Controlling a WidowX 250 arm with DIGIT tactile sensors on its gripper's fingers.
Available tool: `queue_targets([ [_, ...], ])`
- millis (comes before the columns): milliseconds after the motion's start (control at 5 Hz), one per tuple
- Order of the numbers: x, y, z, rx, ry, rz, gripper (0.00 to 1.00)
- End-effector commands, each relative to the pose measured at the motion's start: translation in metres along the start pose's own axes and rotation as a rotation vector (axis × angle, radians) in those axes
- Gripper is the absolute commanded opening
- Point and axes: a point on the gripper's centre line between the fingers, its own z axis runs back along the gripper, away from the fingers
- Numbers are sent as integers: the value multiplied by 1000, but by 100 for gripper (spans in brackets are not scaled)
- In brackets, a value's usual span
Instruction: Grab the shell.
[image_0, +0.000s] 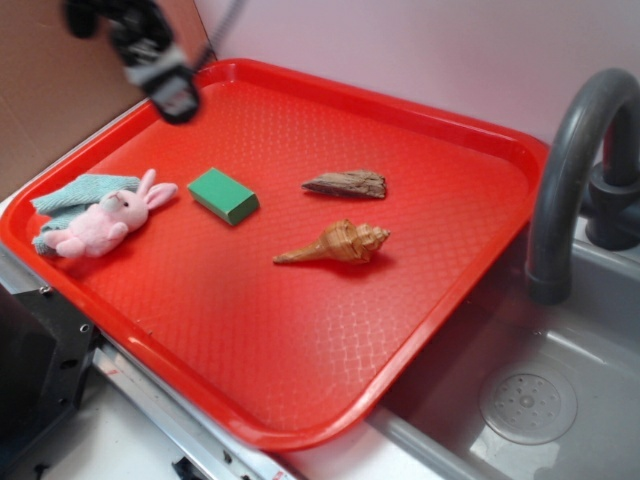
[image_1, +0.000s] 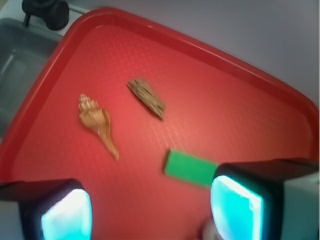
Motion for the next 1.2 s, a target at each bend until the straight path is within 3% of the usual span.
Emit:
queue_targets([
  [0, 46, -32, -36, -37, -3, -158, 100],
  [400, 51, -54, -70, -44, 74, -232, 100],
  [800, 48, -61, -104, 4, 198, -243, 100],
  [1000, 50, -64, -108, -13, 213, -271, 100],
])
